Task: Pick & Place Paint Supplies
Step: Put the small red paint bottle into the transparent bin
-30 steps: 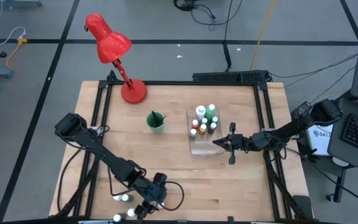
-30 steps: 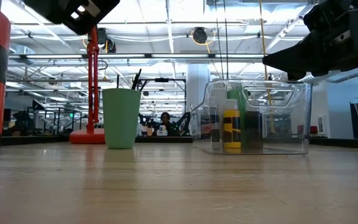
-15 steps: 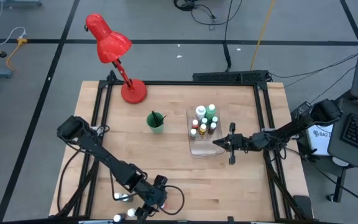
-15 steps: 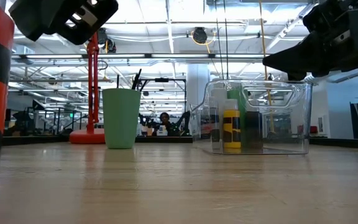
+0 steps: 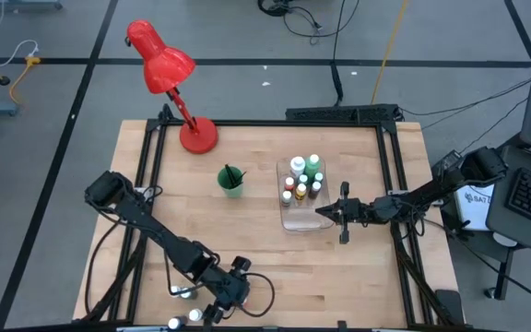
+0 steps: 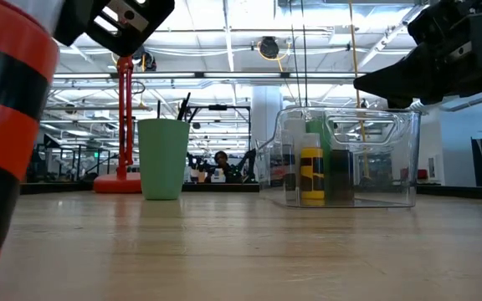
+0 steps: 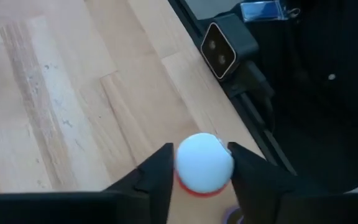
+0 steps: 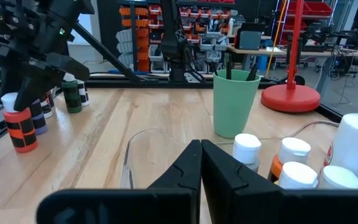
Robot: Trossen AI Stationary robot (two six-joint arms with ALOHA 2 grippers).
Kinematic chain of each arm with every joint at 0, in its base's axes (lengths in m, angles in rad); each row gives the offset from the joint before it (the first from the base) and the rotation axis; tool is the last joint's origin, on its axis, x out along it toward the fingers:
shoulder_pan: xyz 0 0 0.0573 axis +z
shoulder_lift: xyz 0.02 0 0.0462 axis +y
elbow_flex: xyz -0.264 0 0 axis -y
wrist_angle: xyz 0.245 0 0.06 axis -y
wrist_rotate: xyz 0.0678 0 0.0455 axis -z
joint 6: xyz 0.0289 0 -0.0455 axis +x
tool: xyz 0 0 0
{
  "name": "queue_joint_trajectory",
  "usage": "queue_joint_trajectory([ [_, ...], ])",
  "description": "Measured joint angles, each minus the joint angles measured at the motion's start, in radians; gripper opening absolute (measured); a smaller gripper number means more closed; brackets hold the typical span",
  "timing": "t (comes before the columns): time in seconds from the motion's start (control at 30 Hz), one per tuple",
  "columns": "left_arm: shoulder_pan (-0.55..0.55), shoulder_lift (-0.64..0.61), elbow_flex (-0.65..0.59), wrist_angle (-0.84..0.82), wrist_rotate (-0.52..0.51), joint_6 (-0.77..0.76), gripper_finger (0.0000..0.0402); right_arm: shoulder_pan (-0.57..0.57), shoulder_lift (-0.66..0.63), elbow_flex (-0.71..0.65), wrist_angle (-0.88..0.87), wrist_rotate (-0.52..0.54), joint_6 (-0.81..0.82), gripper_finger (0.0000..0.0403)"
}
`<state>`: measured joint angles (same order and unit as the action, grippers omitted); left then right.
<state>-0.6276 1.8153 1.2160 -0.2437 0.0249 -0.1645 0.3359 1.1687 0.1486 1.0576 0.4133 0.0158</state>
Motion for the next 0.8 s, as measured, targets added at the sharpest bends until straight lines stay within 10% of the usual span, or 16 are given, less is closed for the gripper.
queue_joint_trajectory([
  [0.13, 0.002, -0.001, 0.001, -0.012, -0.009, 0.015, 0.0097, 0.000, 0.000, 0.000, 0.000, 0.000, -0.001, 0.0004],
  [0.6, 0.058, -0.102, 0.002, -0.016, -0.012, 0.093, 0.0098, 0.000, 0.000, 0.000, -0.001, 0.000, -0.001, 0.0004],
  [0.8, 0.160, -0.207, 0.076, -0.020, -0.195, 0.031, 0.0098, 0.000, 0.000, 0.000, -0.001, 0.000, -0.001, 0.0004],
])
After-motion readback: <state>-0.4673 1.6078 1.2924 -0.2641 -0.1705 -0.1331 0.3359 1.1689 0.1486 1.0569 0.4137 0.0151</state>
